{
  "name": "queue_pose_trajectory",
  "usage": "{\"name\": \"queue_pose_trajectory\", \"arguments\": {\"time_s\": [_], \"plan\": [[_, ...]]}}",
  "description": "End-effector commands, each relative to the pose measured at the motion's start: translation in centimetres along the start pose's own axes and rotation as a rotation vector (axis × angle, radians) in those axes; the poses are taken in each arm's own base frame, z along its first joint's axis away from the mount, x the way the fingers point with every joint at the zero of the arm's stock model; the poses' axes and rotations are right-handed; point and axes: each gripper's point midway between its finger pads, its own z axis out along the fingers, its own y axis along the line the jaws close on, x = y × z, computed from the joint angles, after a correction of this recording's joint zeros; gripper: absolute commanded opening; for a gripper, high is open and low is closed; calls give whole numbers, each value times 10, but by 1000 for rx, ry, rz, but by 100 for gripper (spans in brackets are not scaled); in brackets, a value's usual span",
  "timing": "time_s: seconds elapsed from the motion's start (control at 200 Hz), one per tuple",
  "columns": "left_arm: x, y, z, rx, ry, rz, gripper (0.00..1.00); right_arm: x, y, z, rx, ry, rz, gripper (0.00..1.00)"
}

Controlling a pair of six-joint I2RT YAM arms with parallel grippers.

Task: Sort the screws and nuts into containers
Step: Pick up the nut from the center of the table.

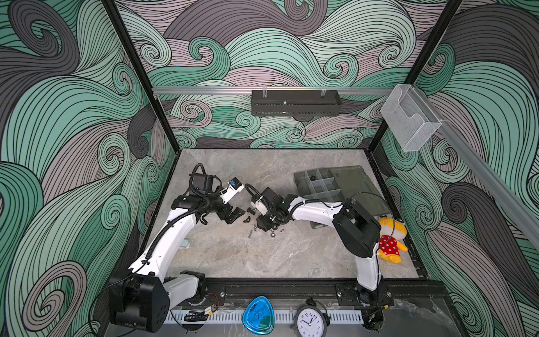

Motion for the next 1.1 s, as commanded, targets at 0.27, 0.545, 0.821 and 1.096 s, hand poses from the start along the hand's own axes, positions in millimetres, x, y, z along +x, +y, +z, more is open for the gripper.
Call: {"name": "queue_pose_trajectory", "arguments": {"time_s": [0.27,0.545,0.821,1.096], "plan": [[-13,-2,-9,11,-65,-3,98,-1,-8,12,44,32,-7,45],[-15,-2,-9,15,-73,-7,99,-5,-11,19,64,38,-7,45],[-15,-2,-9,19,-77,-11,99,-6,-13,21,75,47,-8,37],[-16,-3,-10,22,-80,-14,99,0,-23,6,123,37,10,31]]}}
